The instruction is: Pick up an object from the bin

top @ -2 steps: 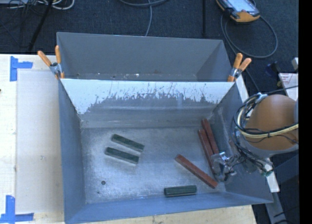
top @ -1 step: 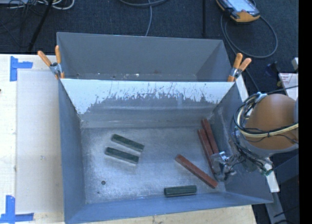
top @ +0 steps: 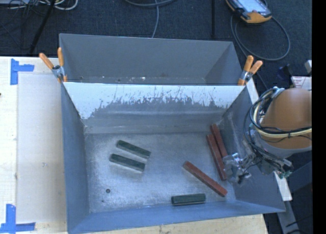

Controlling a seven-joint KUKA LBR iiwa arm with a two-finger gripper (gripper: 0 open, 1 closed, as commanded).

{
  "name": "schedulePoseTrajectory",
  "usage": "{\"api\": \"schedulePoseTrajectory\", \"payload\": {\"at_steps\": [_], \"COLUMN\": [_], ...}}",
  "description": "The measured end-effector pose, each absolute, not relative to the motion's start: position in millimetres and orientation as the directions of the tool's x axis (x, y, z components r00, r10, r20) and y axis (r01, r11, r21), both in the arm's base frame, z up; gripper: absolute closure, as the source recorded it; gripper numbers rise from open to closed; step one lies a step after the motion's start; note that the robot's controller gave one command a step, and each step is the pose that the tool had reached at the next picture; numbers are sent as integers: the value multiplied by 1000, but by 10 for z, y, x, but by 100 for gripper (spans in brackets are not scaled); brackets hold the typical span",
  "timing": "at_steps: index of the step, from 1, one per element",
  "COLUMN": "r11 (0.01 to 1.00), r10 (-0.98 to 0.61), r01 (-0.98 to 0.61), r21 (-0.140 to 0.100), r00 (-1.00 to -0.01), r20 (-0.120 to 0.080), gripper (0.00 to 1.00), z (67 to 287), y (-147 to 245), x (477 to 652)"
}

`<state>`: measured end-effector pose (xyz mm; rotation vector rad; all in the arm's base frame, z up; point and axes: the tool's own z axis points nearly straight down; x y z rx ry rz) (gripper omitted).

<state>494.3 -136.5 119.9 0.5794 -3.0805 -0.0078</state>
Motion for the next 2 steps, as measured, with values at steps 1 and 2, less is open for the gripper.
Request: {"api": "schedulePoseTrajectory", "payload": {"at_steps": [1,2], "r11": [829,828], "r10": [-560,-560], "r01": [-560,-560], "r21": [-6,-7], "r00": [-829,-828], "r20": [-11,-13], "gripper": [0,0], "z": [731,752], "y": [-1333,-1331], "x": [4762,4769]}}
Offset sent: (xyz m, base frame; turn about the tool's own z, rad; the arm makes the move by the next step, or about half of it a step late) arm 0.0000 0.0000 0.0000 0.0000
